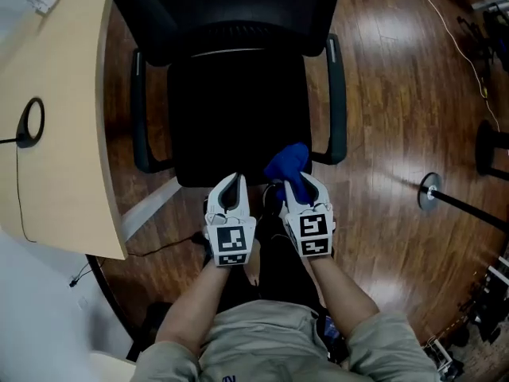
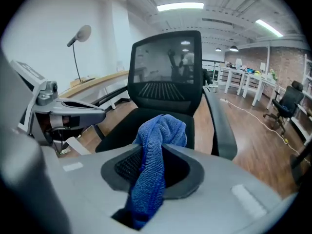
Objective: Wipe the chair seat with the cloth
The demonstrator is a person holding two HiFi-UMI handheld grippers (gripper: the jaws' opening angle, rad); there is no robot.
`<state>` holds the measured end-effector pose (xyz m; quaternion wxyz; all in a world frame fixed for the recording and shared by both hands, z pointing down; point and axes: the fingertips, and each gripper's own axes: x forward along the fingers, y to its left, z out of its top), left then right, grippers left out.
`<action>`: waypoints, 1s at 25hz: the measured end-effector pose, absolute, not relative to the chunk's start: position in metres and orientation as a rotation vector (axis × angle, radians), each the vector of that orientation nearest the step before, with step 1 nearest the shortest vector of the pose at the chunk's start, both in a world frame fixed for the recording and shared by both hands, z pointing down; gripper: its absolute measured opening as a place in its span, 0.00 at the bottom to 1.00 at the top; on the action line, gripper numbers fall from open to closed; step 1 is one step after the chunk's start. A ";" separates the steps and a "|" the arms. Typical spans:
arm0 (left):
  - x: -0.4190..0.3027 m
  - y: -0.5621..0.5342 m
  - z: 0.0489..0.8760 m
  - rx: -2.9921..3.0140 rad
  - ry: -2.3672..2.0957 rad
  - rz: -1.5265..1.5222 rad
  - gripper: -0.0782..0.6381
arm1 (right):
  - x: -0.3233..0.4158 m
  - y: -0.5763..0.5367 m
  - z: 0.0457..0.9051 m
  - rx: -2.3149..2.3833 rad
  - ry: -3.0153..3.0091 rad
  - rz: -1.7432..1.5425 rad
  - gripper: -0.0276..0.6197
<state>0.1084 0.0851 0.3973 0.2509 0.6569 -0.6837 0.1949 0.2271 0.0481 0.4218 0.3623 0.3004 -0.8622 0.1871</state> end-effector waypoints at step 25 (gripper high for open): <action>-0.111 0.345 0.201 1.180 -2.383 0.272 0.12 | -0.097 0.276 0.181 -0.181 -2.636 0.043 0.18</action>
